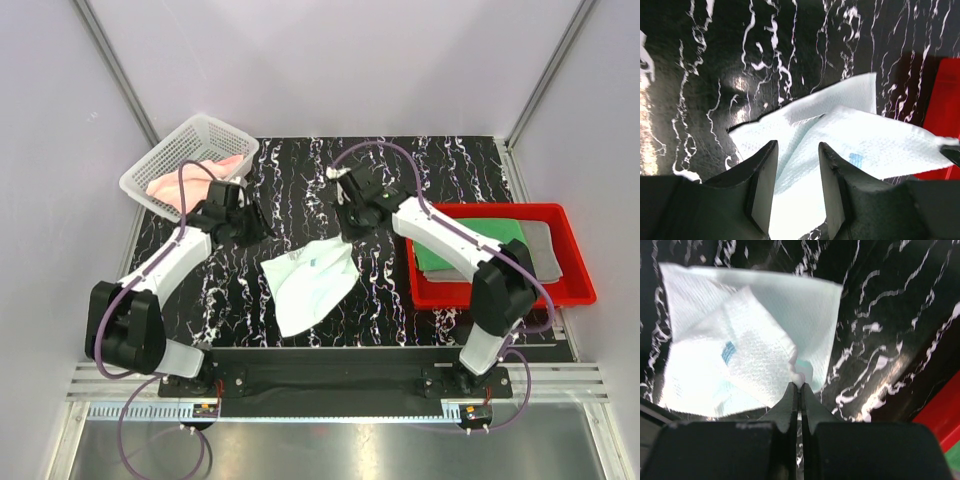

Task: Fold and stack the towels
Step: Flatten out the crumpled towel

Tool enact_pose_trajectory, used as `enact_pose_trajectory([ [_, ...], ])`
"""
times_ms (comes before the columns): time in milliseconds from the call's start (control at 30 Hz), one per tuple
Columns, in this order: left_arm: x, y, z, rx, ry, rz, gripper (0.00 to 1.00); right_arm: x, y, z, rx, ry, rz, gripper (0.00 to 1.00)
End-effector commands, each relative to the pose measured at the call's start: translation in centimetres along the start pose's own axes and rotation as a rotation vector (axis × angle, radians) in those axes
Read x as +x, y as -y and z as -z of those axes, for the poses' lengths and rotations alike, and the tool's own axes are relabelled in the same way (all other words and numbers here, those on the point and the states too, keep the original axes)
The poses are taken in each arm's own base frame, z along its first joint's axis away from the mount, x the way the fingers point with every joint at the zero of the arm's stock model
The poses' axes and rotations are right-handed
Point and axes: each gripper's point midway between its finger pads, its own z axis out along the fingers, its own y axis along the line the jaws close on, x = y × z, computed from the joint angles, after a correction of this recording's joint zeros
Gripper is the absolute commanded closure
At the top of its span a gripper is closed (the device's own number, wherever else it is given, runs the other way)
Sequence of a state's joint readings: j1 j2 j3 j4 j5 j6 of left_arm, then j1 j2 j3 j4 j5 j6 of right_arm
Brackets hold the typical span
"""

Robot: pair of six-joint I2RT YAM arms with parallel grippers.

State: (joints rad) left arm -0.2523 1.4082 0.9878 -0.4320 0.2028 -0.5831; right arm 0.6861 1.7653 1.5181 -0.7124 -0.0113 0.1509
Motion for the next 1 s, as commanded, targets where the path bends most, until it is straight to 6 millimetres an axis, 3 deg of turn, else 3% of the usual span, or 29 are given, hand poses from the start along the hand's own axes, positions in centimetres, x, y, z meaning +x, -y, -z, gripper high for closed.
enact_pose_trajectory([
  [0, 1.3, 0.6, -0.6, 0.068, -0.043, -0.017, 0.57, 3.2, 1.3, -0.2, 0.063, -0.062, -0.047, 1.00],
  [100, 2.3, 1.0, -1.0, 0.083, -0.080, -0.026, 0.57, 7.9, 3.0, -1.1, 0.148, -0.188, -0.086, 1.00],
  [267, 3.2, 2.9, -2.3, 0.176, -0.100, -0.079, 0.56, 11.4, 2.9, -1.7, 0.127, -0.232, -0.142, 1.00],
  [367, 3.4, 4.2, -3.2, 0.248, -0.101, -0.108, 0.56, 11.6, 3.0, -1.7, 0.130, -0.216, -0.140, 1.00],
  [567, 6.2, 5.9, -5.5, 0.297, -0.202, -0.158, 0.56, 12.7, 4.9, -1.7, 0.232, -0.248, -0.137, 1.00],
  [800, 8.9, 7.9, -6.9, 0.322, -0.273, -0.261, 0.55, 13.6, 4.6, -1.8, 0.197, -0.231, -0.130, 1.00],
  [900, 10.7, 6.8, -7.9, 0.264, -0.325, -0.266, 0.57, 13.2, 4.4, -1.6, 0.184, -0.217, -0.128, 1.00],
  [967, 11.4, 6.6, -8.2, 0.257, -0.344, -0.256, 0.64, 12.9, 4.3, -1.4, 0.181, -0.205, -0.130, 1.00],
])
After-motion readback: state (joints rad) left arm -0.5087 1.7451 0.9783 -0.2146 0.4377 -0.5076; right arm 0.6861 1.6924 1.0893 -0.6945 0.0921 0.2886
